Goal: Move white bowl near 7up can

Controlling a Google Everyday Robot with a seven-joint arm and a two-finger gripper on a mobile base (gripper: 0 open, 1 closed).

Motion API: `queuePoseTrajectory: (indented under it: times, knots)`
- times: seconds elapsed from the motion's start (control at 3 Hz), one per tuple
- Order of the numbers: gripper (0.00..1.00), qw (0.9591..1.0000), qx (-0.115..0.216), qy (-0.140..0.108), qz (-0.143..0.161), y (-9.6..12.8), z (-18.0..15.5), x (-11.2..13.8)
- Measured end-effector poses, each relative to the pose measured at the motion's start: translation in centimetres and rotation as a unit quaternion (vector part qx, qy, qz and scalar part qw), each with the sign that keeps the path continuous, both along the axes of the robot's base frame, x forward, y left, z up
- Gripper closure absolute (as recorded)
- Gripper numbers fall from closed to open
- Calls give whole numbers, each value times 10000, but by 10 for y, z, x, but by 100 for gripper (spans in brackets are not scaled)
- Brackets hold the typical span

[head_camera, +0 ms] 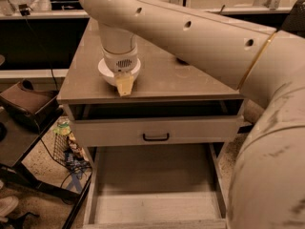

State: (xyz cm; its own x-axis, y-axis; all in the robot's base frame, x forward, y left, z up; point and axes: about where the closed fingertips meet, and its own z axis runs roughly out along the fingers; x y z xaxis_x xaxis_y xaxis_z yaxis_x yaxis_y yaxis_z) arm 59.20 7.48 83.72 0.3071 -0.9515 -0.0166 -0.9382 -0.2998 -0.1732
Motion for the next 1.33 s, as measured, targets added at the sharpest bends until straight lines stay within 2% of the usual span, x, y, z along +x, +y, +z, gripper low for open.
queuePoseTrajectory:
  times: [0.33, 0.67, 1.0, 1.33]
  knots:
    - [85, 10000, 5, -3, 2, 0, -1, 0]
    - [100, 10000, 12, -9, 1, 1, -3, 1]
    - [100, 10000, 12, -9, 1, 1, -3, 1]
    - [100, 9992, -274, -305, 26, -3, 24, 18]
